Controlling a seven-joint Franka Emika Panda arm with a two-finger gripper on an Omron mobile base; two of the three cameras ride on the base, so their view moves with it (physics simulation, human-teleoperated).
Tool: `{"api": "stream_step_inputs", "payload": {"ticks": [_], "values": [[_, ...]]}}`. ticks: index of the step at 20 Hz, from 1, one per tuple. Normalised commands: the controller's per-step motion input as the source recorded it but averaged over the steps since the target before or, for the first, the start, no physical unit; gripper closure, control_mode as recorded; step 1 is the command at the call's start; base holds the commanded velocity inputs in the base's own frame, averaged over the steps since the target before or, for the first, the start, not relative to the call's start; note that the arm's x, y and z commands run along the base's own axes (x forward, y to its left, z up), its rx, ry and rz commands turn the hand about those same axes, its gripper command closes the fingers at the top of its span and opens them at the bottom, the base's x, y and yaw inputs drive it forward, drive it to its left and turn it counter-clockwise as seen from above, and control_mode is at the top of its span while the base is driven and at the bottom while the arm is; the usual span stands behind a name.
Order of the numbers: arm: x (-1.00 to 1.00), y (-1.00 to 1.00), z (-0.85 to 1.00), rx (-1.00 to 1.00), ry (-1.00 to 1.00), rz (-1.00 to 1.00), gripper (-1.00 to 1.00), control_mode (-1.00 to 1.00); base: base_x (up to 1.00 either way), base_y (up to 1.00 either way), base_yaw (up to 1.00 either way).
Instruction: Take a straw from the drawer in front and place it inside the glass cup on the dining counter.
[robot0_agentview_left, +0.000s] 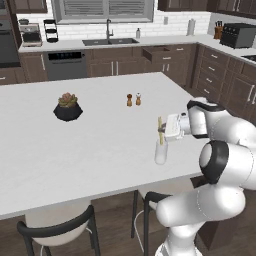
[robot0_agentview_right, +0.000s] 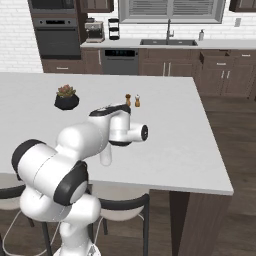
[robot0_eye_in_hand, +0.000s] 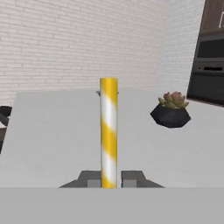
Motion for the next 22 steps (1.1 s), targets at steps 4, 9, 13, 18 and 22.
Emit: {"api": "stream_step_inputs", "payload": {"ticks": [4, 9, 13, 18, 22], "values": [[0.00, 0.00, -0.17, 0.00, 0.00, 0.00, 1.00, -1.00, 0.00, 0.00, 0.00], [0.00, 0.00, -0.14, 0.00, 0.00, 0.00, 1.00, -1.00, 0.00, 0.00, 0.00], [0.00, 0.00, -0.06, 0.00, 0.00, 0.00, 1.00, -1.00, 0.00, 0.00, 0.00], [0.00, 0.00, -0.02, 0.00, 0.00, 0.00, 1.00, -1.00, 0.00, 0.00, 0.00], [0.00, 0.00, 0.00, 0.00, 0.03, 0.00, 1.00, -1.00, 0.00, 0.00, 0.00]]}}
